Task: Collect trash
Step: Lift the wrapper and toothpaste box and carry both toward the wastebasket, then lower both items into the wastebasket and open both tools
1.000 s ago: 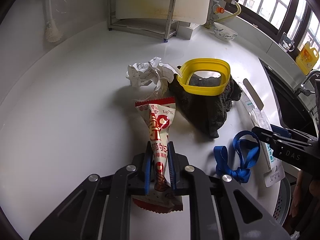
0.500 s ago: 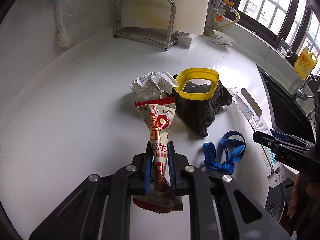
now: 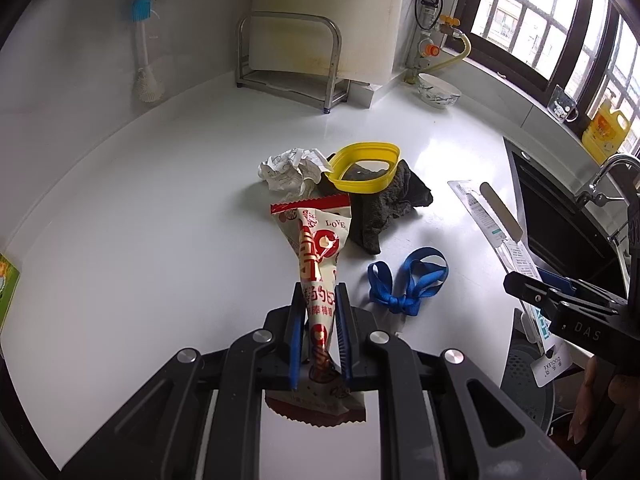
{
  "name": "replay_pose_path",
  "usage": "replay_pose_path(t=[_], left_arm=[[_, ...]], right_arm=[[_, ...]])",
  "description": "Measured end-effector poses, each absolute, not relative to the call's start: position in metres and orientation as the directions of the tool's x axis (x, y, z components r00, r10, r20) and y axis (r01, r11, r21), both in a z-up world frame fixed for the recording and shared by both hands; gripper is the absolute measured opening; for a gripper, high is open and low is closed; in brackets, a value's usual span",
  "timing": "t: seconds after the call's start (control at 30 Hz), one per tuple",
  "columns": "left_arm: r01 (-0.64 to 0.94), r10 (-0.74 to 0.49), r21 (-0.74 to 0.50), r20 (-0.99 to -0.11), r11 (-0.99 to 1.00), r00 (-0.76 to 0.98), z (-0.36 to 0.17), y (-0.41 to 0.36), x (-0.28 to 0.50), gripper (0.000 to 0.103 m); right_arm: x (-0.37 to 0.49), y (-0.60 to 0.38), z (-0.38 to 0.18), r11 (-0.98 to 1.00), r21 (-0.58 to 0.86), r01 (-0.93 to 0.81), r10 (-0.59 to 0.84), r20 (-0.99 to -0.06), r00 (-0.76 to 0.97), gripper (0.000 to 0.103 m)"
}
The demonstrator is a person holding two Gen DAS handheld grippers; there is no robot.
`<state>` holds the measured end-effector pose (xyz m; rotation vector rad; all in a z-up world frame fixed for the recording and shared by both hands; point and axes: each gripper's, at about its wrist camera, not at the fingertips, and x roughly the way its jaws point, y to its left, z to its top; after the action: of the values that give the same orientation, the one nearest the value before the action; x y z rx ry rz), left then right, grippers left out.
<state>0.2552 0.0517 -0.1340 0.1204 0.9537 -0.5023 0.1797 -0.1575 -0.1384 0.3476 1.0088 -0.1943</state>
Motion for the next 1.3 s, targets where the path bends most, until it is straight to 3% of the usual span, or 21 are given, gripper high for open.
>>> replay_pose_path(t=[1.3], left_arm=[[0.499, -0.337, -0.075, -0.822, 0.864, 0.46, -0.119, -0.087, 0.066, 0.015]], right_arm=[[-0.012, -0.248, -0.116, 0.934, 0.265, 0.24, 0.106, -0.846, 0.522, 0.052]])
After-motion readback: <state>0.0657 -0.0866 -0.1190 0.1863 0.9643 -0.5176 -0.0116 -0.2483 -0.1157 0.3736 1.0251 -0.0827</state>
